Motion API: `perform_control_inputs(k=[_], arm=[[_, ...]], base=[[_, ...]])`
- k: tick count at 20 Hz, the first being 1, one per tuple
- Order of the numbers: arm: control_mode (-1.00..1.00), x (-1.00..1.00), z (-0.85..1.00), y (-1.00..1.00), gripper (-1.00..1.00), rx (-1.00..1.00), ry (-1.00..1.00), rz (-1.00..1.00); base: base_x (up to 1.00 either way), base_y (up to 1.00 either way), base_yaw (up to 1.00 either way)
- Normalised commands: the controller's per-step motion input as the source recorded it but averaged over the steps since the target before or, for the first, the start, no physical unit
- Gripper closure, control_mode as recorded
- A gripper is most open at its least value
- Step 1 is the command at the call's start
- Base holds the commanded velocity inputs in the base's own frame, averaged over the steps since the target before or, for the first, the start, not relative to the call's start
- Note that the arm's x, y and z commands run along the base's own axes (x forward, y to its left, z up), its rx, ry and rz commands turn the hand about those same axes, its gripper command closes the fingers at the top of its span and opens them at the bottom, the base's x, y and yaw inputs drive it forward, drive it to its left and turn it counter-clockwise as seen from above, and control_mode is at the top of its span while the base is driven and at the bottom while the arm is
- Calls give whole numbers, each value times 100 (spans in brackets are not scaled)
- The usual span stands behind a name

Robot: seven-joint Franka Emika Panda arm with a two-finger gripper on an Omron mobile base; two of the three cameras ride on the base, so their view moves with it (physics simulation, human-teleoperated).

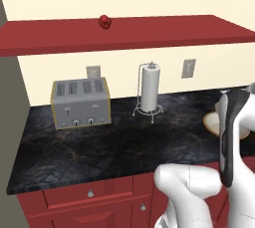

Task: Pick the bell peppers from the cabinet and place them in one bowl. Pick the onion from the sink and place it in the other bowl.

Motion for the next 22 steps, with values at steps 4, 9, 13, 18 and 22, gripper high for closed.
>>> perform_control_inputs(k=[4, 9, 13, 18, 22], arm=[[-100, -53, 84, 54, -100, 0, 9, 0], [-100, -48, 69, 56, -100, 2, 1, 0], [-100, -50, 48, 59, -100, 5, -5, 0], [-100, -16, 59, 83, -100, 1, -12, 0], [-100, -5, 78, 79, -100, 0, -8, -1]], base=[[0, 0, 0], [0, 0, 0], [0, 0, 0], [0, 0, 0], [0, 0, 0]])
